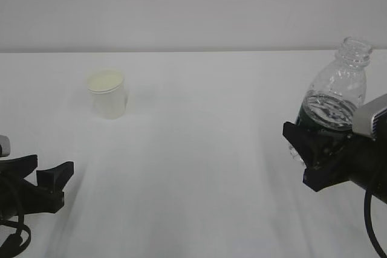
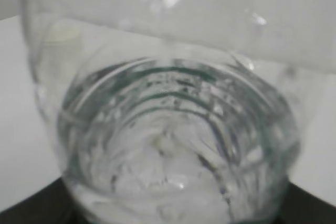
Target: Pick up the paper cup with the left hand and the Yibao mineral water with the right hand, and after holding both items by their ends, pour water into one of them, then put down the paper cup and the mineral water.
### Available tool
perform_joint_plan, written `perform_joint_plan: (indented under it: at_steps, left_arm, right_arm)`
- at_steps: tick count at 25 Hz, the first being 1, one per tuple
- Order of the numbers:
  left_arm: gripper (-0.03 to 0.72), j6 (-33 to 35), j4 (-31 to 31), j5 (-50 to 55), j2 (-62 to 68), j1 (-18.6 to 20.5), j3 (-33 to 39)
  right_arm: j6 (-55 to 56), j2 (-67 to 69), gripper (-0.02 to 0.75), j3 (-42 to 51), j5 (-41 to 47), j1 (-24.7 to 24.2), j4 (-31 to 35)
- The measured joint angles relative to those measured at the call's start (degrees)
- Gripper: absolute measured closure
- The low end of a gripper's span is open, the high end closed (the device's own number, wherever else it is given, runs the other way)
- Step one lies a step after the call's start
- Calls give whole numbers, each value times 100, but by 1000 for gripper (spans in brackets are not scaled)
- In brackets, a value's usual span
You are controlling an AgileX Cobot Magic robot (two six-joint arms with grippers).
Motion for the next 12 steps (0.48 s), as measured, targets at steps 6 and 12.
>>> perform_joint_plan:
  at_steps: [6,12]
  left_arm:
    - [170,0,0,0,0,0,0]
    - [208,4,0,0,0,0,0]
  right_arm:
    - [138,0,302,0,6,0,-180]
    - [337,-35,302,0,6,0,-387]
